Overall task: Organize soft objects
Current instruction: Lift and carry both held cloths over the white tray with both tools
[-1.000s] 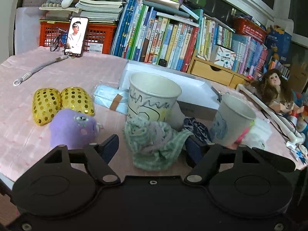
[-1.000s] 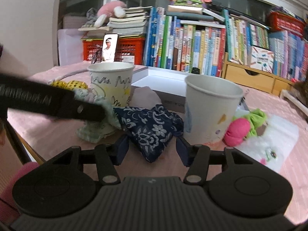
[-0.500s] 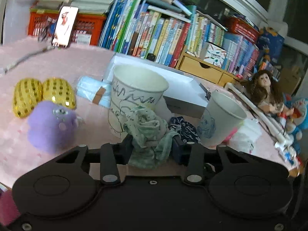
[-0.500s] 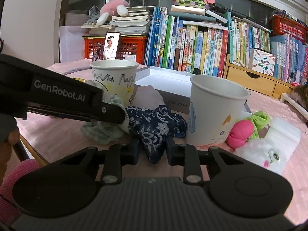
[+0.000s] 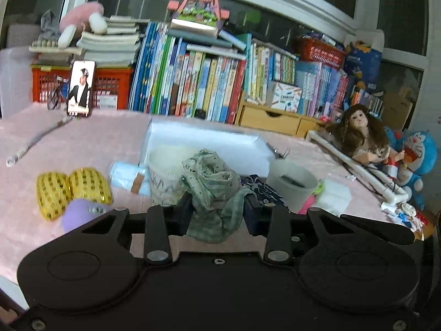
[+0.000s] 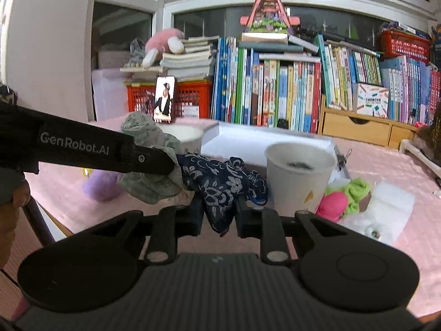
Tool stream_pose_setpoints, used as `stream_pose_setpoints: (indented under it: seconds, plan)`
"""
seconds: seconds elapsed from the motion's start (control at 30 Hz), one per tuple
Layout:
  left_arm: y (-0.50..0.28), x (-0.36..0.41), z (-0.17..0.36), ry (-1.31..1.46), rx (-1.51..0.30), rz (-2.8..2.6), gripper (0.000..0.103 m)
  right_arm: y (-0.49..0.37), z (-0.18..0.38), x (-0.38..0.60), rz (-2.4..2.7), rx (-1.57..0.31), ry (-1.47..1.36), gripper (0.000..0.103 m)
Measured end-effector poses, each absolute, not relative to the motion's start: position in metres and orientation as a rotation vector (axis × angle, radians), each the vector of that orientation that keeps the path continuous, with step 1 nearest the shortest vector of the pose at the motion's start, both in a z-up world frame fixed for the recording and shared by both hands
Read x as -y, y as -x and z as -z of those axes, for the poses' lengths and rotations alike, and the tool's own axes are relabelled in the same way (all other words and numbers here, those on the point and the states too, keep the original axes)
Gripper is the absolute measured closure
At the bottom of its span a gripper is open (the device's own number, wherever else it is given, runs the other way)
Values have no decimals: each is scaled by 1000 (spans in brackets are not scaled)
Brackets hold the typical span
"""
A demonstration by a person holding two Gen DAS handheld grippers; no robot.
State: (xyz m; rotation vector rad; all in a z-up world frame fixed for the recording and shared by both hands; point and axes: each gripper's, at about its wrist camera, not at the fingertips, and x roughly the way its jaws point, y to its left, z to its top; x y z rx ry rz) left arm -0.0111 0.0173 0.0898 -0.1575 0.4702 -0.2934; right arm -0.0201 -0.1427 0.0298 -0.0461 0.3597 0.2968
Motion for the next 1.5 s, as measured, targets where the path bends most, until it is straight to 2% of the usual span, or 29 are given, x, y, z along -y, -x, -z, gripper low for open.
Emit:
stream_pose_setpoints:
  seconds: [0.8, 1.13, 1.5]
  plan:
    - [-9, -38, -153, 188, -411, 316, 68, 18, -75, 157, -300, -275, -36, 78]
    - [-78, -12, -166, 158, -513, 348, 68, -24, -106, 182, -248, -292, -20, 78]
    - [-177, 29, -150, 122, -715, 346, 68, -105, -107, 212, -211, -494, -41, 77]
